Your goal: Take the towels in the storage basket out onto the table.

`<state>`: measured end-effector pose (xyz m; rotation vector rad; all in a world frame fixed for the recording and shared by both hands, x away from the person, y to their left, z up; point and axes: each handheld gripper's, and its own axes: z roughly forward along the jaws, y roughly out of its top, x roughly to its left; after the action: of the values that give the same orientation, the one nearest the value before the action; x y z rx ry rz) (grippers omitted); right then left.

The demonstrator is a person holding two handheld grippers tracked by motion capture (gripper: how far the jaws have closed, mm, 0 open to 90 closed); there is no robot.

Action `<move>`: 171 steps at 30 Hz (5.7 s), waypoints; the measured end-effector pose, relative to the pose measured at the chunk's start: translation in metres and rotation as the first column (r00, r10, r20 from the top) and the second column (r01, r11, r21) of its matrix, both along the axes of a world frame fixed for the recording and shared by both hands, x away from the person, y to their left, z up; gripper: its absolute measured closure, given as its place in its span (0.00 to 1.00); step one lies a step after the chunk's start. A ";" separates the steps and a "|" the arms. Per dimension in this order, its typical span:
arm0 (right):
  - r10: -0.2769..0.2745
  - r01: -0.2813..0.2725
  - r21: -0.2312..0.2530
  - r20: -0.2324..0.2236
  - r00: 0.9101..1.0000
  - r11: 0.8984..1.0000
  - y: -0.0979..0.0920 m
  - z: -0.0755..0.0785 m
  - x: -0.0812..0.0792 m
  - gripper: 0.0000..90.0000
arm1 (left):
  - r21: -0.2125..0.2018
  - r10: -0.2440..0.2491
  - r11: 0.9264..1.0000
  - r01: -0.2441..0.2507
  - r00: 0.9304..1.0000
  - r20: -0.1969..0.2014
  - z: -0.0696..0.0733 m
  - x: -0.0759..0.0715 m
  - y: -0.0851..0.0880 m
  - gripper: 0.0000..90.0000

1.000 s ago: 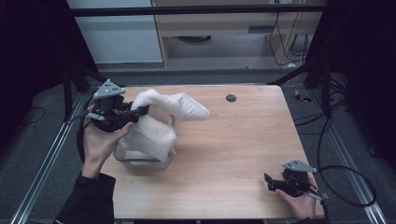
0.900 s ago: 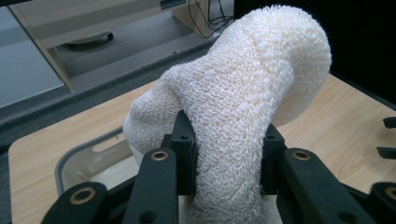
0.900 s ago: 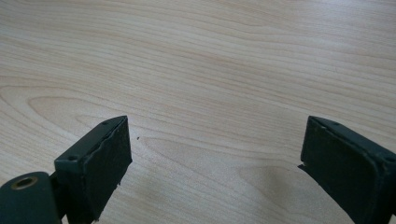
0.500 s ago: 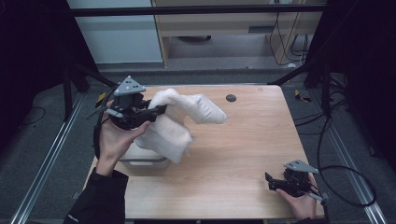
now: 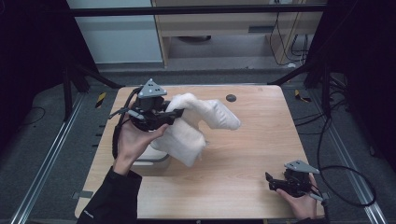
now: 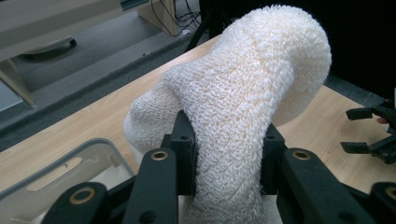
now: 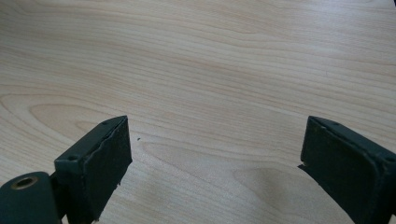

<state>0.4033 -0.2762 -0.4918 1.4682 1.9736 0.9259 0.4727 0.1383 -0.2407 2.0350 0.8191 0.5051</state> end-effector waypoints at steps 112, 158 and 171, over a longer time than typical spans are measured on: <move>0.015 -0.015 -0.007 -0.015 1.000 1.000 0.001 -0.002 0.001 0.08 | 0.066 -0.110 0.990 0.123 0.978 -0.176 -0.153 0.036 -0.104 0.58; 0.012 -0.012 -0.009 -0.018 1.000 1.000 0.001 -0.002 0.001 0.08 | -0.030 -0.087 0.996 0.086 0.996 -0.022 -0.149 -0.018 -0.019 0.21; 0.018 -0.019 -0.024 -0.008 1.000 1.000 0.002 -0.003 0.001 0.07 | -0.025 0.006 1.000 -0.005 0.999 0.033 -0.155 -0.033 0.018 0.20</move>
<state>0.4038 -0.2747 -0.4948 1.4442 2.0002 0.9022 0.4401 0.1558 -0.3957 1.9976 0.8076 0.5276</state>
